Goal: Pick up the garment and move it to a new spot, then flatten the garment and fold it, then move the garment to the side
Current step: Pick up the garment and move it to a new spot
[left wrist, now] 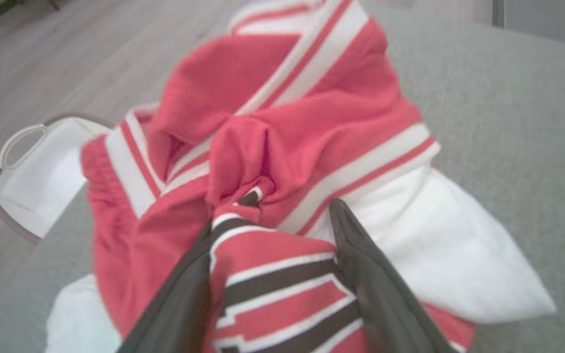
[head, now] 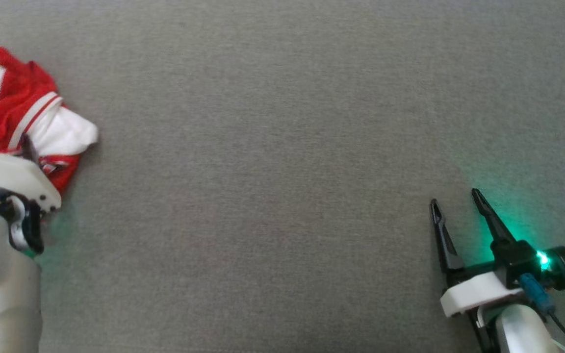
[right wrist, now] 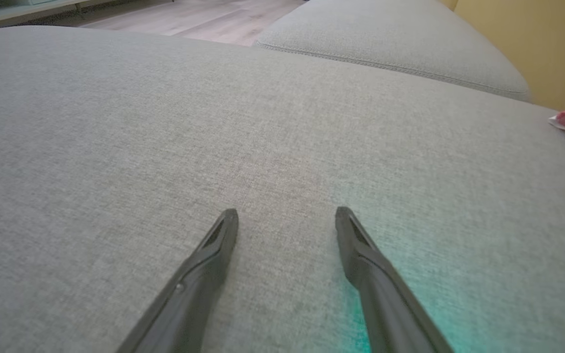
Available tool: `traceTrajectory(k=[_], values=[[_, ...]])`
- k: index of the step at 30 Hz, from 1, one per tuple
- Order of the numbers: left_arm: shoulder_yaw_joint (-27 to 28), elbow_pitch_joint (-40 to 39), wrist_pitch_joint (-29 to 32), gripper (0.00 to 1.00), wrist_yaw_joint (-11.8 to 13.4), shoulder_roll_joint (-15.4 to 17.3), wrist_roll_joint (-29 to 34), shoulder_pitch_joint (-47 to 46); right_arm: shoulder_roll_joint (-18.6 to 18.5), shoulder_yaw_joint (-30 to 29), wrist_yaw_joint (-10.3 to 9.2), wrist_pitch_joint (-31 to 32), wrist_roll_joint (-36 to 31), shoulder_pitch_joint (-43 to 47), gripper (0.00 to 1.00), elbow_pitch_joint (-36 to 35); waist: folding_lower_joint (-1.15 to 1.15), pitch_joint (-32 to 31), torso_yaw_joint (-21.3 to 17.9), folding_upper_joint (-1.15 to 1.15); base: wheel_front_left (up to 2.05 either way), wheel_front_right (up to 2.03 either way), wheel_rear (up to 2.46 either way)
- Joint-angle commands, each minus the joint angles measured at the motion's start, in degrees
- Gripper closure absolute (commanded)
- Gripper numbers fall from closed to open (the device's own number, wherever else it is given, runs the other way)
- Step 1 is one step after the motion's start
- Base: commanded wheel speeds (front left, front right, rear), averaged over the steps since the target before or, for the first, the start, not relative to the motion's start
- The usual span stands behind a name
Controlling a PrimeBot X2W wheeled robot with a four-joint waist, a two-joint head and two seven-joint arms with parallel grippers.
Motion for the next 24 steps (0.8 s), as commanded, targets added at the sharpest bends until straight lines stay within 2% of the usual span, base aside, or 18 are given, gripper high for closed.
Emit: traceTrajectory(k=[1, 4, 5, 6, 8, 11, 15, 20, 24], values=[[1.8, -0.1, 0.3, 0.0, 0.3, 3.1, 0.1, -1.3, -0.4, 1.5, 0.43, -0.6, 0.6, -1.4, 0.0, -1.5, 0.0, 0.6, -1.2, 0.0, 0.0, 0.0, 0.0], [1.6, 4.5, 0.7, 0.0, 0.0, 3.0, -0.3, -2.1, -0.5, 1.5, 0.43, -0.6, 0.9, -1.4, 0.0, -1.2, 0.0, 1.0, -2.2, 0.0, 0.0, 0.0, 0.0], [1.3, 5.4, 0.9, 0.64, -0.2, 2.7, -0.3, -2.4, -0.6, 1.3, 0.43, -0.6, 0.9, -1.4, 0.0, -1.1, 0.0, 0.9, -2.3, 0.0, 0.0, 0.0, 0.0], [0.9, 6.0, 0.8, 1.0, -0.5, 2.6, -0.2, -2.7, -0.6, 1.2, 0.43, -0.6, 1.0, -1.3, 0.0, -1.0, 0.0, 0.8, -2.4, 0.0, 0.0, 0.0, 0.0], [0.4, 7.3, 0.2, 1.0, -2.0, 3.1, -0.3, -3.1, -0.5, 1.1, 0.43, -0.6, 1.2, -1.2, 0.0, -0.6, 0.0, 0.3, -2.7, 0.0, 0.0, 0.0, 0.0], [0.2, 7.5, -2.8, 1.0, -3.0, 4.0, -0.2, -4.3, -0.3, 1.0, 0.43, -0.6, 1.8, -1.1, 0.0, -0.3, 0.0, -1.1, -2.9, 0.0, 0.0, 0.0, 0.0], [-1.5, 5.2, -5.6, 1.0, -4.9, 3.9, 0.5, -5.9, 0.1, 1.8, 0.43, -0.6, 2.9, -1.3, 0.0, 0.6, 0.0, -3.7, -3.0, 0.0, 0.0, 0.0, 0.0], [-3.8, -3.2, -6.0, 1.0, -7.1, 2.4, 0.4, -5.6, 0.5, 2.8, 0.43, -0.6, 4.9, -1.0, 0.0, 1.7, 0.0, -7.8, -3.7, 0.0, 0.0, 0.0, 0.0], [-5.3, -14.9, -3.1, 1.0, -8.1, 0.5, -1.3, -2.9, 0.6, 4.4, 0.43, -0.6, 8.2, -0.5, 0.0, 2.1, 0.0, -10.1, -5.0, 0.0, 0.0, 0.0, 0.0]])
